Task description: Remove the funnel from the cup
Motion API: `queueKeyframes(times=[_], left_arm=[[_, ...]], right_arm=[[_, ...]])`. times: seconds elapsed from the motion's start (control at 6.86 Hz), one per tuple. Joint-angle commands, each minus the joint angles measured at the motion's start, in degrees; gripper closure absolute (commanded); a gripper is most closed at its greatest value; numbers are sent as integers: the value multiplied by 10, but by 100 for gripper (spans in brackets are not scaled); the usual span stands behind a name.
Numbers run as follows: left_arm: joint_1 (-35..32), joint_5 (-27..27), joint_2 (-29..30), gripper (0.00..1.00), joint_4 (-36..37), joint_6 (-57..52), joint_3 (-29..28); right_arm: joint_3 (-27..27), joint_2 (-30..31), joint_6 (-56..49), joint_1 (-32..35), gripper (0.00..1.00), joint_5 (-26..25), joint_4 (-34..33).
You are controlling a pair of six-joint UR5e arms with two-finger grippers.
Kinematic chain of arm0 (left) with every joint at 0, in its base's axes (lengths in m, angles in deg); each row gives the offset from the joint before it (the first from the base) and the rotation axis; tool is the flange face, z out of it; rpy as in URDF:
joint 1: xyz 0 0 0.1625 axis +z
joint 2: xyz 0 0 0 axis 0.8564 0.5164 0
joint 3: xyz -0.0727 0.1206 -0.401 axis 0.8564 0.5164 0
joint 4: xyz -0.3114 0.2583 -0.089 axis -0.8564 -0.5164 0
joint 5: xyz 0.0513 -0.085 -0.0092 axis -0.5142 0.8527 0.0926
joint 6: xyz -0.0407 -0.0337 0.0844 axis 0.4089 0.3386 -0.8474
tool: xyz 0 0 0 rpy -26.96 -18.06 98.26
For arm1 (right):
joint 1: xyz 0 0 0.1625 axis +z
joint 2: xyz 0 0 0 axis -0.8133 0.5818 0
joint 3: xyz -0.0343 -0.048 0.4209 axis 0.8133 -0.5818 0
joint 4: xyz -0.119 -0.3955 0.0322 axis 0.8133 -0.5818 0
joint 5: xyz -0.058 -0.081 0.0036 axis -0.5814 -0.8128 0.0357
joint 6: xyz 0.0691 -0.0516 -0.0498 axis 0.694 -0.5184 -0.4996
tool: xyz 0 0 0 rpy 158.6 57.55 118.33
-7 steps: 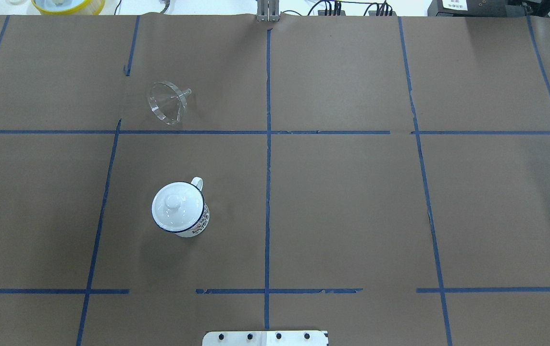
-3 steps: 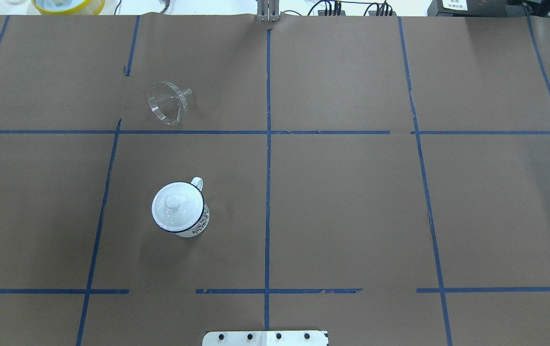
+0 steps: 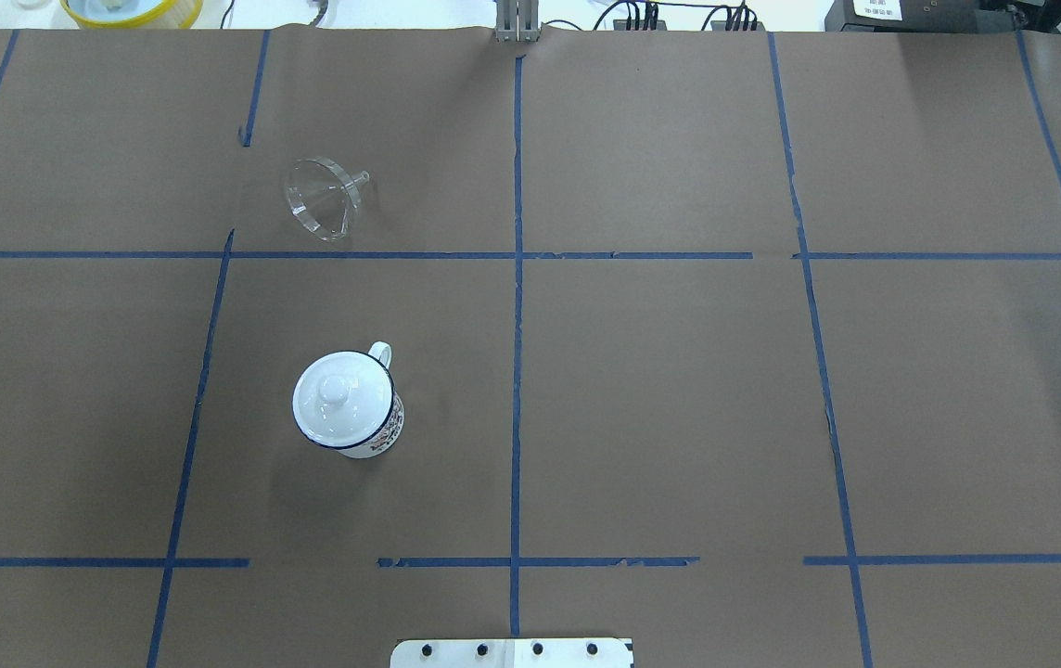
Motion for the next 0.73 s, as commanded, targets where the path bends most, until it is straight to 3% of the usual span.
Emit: queueKeyframes(times=[0.0, 0.58], left_arm=[[0, 0, 1, 0, 0, 0, 1], [1, 0, 2, 0, -4, 0, -2]], right_arm=[[0, 0, 0, 0, 0, 0, 0], [-1, 0, 0, 0, 0, 0, 0]])
